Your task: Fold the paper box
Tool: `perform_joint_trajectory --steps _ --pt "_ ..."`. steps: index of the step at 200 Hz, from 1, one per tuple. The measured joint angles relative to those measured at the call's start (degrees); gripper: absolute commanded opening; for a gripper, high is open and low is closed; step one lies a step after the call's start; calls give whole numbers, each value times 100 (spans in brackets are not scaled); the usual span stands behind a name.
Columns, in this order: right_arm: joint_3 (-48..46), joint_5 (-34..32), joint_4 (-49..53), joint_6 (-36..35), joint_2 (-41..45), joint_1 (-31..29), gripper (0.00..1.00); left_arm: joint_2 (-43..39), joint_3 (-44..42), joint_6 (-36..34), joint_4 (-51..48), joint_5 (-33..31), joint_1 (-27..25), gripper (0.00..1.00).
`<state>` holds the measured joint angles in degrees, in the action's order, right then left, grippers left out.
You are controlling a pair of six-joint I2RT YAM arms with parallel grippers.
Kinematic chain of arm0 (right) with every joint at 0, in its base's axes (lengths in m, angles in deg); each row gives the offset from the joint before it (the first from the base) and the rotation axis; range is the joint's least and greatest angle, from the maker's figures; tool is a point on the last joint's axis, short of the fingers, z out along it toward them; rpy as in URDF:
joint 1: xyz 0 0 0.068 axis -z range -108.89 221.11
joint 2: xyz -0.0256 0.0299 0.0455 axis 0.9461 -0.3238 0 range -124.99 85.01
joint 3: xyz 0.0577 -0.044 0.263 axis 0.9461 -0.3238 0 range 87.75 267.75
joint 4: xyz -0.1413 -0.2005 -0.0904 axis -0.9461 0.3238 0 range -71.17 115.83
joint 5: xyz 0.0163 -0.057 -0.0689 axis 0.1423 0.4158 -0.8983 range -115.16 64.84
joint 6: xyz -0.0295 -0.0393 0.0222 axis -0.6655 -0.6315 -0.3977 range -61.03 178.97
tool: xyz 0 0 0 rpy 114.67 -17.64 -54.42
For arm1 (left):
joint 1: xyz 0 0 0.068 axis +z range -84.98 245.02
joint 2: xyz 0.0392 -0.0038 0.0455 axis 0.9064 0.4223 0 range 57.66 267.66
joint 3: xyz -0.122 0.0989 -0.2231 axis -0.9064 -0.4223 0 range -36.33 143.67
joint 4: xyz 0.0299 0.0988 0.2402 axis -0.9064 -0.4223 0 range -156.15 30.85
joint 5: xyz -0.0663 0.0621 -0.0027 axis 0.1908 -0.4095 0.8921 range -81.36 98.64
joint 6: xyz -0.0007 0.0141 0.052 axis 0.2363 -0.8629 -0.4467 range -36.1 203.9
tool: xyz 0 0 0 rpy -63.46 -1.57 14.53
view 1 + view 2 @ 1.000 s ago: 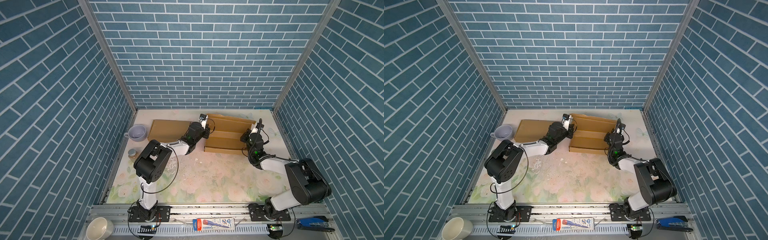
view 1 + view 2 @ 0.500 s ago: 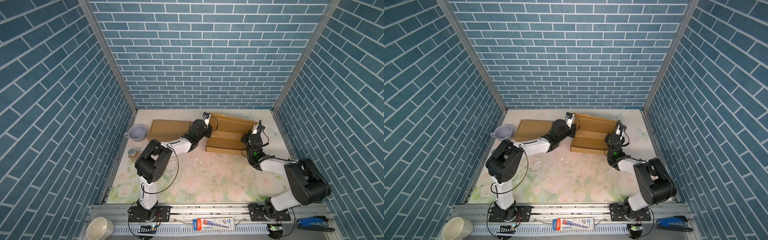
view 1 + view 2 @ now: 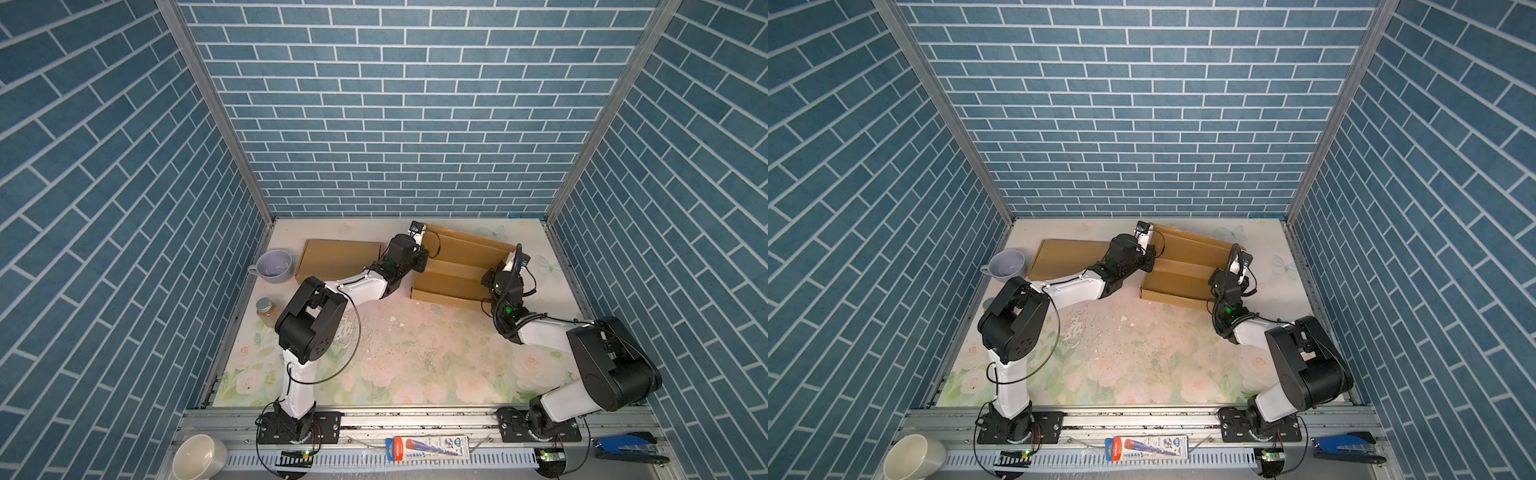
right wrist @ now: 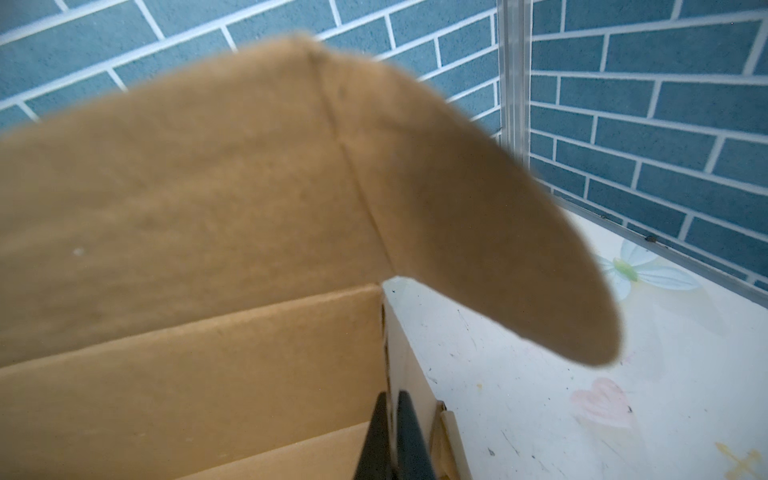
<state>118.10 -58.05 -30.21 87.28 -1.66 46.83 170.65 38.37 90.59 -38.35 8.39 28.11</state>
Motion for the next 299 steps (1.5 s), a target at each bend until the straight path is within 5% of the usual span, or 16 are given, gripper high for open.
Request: perform_joint_trajectory --steps 73,149,224,299 --pt "-55 -120 42 39 -9 -7 0 -7 -61 -22 -76 205 -2 0" --pt "-184 562 520 -249 494 -9 0 -350 -1346 -592 1104 -210 -101 0" --pt "-223 2564 2127 -776 1631 345 32 -448 -2076 -627 2153 -509 -140 0" --pt "-192 4024 4127 -1191 2844 634 47 -511 -2297 -632 2404 -505 -229 0"
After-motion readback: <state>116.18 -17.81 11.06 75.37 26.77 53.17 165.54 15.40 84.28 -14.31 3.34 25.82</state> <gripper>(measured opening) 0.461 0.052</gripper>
